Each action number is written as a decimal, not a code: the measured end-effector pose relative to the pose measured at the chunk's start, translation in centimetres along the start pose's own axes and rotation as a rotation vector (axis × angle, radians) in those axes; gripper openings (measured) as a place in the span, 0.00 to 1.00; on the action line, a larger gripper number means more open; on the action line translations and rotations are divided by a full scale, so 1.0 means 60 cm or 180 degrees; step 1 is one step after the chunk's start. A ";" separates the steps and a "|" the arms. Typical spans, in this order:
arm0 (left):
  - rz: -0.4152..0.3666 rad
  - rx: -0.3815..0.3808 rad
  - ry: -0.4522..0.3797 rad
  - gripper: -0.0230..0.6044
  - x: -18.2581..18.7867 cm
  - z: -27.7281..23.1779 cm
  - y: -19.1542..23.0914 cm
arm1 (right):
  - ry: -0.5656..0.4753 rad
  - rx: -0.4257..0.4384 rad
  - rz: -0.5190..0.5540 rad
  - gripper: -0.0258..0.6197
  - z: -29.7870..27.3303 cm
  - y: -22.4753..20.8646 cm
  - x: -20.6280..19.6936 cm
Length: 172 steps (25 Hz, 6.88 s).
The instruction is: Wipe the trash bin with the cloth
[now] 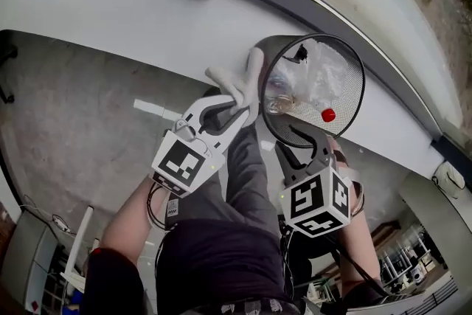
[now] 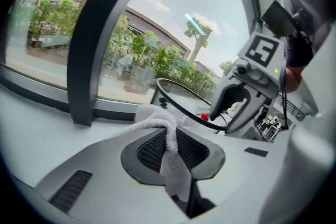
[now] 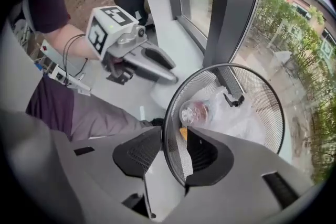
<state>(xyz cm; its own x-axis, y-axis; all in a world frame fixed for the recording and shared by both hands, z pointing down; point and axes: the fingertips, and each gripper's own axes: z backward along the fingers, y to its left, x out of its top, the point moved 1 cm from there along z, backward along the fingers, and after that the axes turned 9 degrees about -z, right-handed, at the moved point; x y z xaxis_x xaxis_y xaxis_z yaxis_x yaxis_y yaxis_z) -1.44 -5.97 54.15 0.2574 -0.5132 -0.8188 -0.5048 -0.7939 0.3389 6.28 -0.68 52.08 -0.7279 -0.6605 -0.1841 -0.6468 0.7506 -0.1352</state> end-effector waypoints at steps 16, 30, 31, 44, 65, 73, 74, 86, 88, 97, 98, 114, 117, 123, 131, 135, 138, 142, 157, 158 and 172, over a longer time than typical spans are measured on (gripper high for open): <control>-0.0305 -0.0117 0.0074 0.12 0.002 -0.019 -0.014 | 0.0390 -0.0343 0.0068 0.13 -0.030 -0.007 -0.038; 0.0058 0.0237 0.0026 0.12 -0.042 0.023 0.039 | -0.0346 0.0099 -0.0246 0.25 0.024 0.018 0.029; 0.0089 0.0353 -0.0025 0.12 -0.033 0.030 0.065 | -0.0218 -0.0017 -0.0096 0.25 0.027 0.009 0.004; -0.0084 0.0075 0.0210 0.12 -0.038 -0.007 0.022 | 0.0311 -0.0580 0.0354 0.14 -0.048 0.006 -0.017; -0.0036 0.0433 0.0111 0.12 -0.031 0.047 0.079 | 0.0147 -0.0338 0.0388 0.20 0.035 -0.019 -0.073; -0.0524 0.0113 0.0288 0.12 -0.026 -0.004 0.041 | 0.0680 -0.0645 0.0939 0.23 -0.029 -0.049 -0.092; -0.0524 0.0072 0.0284 0.12 -0.023 -0.008 0.029 | 0.0688 -0.0603 0.0786 0.23 -0.029 -0.047 -0.090; -0.0647 -0.0487 0.0347 0.12 -0.043 -0.036 -0.121 | 0.0001 -0.0050 -0.0842 0.13 -0.030 -0.015 0.034; -0.0612 -0.0362 0.0323 0.12 -0.037 -0.030 -0.095 | -0.0148 0.0024 -0.0803 0.13 -0.013 -0.013 0.036; -0.0505 0.0397 0.0084 0.12 0.019 -0.006 0.055 | 0.0109 -0.0393 0.0272 0.22 0.033 -0.047 -0.088; -0.0546 0.0363 0.0096 0.12 0.019 -0.013 0.051 | 0.0225 -0.0418 0.0441 0.22 0.022 -0.049 -0.096; -0.0221 -0.0296 0.0460 0.12 -0.059 -0.027 -0.103 | 0.0045 0.0423 -0.0912 0.15 -0.040 -0.009 -0.002; -0.0140 -0.0278 0.0545 0.12 -0.056 -0.015 -0.096 | -0.0236 0.0545 -0.1098 0.16 -0.008 -0.019 0.006; -0.0218 0.0168 0.0639 0.12 -0.019 0.047 -0.031 | -0.0698 0.0513 -0.1550 0.16 0.114 -0.071 -0.020; -0.0797 0.0577 0.0701 0.12 0.062 0.028 0.071 | -0.1335 0.0512 -0.1971 0.15 0.179 -0.061 -0.016; -0.0949 0.0649 0.1001 0.12 0.056 0.009 0.122 | -0.1887 0.0886 -0.2530 0.04 0.203 -0.025 0.012; -0.1182 0.0610 0.1288 0.12 0.041 -0.007 0.149 | -0.2191 0.1110 -0.2721 0.04 0.233 -0.008 0.020; -0.1149 0.0735 0.1513 0.19 0.020 -0.004 0.195 | -0.2178 0.1050 -0.2799 0.04 0.256 -0.006 0.009; -0.0462 0.0195 0.0422 0.03 0.204 0.114 0.096 | -0.3142 0.1167 -0.2862 0.04 0.396 -0.019 0.043; -0.0354 0.0100 0.0319 0.03 0.220 0.125 0.080 | -0.3258 0.1212 -0.2897 0.04 0.413 -0.023 0.048; -0.0826 -0.0724 -0.0989 0.03 0.513 0.182 -0.155 | -0.4623 0.1203 -0.2319 0.04 0.612 -0.006 0.035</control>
<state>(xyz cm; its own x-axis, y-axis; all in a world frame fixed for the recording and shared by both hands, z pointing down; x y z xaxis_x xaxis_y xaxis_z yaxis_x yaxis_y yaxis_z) 2.18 -10.84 20.76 0.0747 -0.1936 -0.9782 -0.2538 -0.9524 0.1691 13.32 -1.58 16.01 0.6233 -0.4461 -0.6422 -0.4876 0.4203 -0.7653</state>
